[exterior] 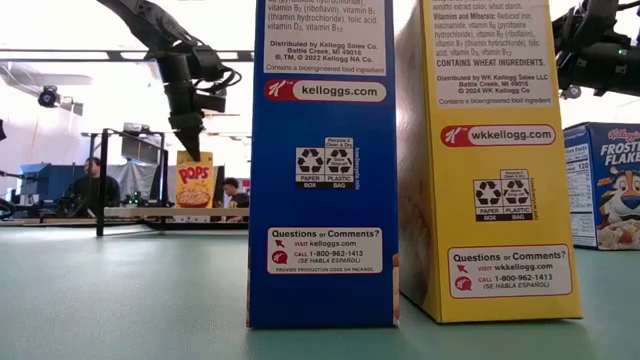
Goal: Stack cereal on shelf
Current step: Put the middle yellow box cereal on the shelf
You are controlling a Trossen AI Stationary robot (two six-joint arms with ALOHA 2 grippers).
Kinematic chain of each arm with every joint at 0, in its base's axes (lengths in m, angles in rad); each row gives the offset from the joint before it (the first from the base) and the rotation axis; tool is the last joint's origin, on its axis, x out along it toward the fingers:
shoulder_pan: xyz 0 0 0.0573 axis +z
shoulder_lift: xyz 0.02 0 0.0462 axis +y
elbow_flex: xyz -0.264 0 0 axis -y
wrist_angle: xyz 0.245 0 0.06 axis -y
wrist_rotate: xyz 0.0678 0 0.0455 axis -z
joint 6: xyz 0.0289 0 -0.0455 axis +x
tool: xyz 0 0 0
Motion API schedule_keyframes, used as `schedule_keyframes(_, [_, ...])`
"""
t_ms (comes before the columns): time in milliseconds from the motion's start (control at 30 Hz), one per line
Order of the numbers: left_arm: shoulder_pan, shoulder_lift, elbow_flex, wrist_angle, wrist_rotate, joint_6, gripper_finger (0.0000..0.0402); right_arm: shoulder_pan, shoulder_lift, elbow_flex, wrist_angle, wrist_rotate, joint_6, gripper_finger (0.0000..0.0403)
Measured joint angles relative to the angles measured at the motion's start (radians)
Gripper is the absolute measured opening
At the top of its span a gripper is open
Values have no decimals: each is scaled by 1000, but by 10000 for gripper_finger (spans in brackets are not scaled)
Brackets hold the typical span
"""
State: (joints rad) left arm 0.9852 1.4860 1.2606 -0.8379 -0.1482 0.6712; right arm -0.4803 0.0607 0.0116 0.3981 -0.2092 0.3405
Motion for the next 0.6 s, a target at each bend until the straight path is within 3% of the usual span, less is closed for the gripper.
schedule_keyframes(600, [-7, -2, 34, -18, 27, -91, 237, 0, 0, 0, 0, 0, 0, 235])
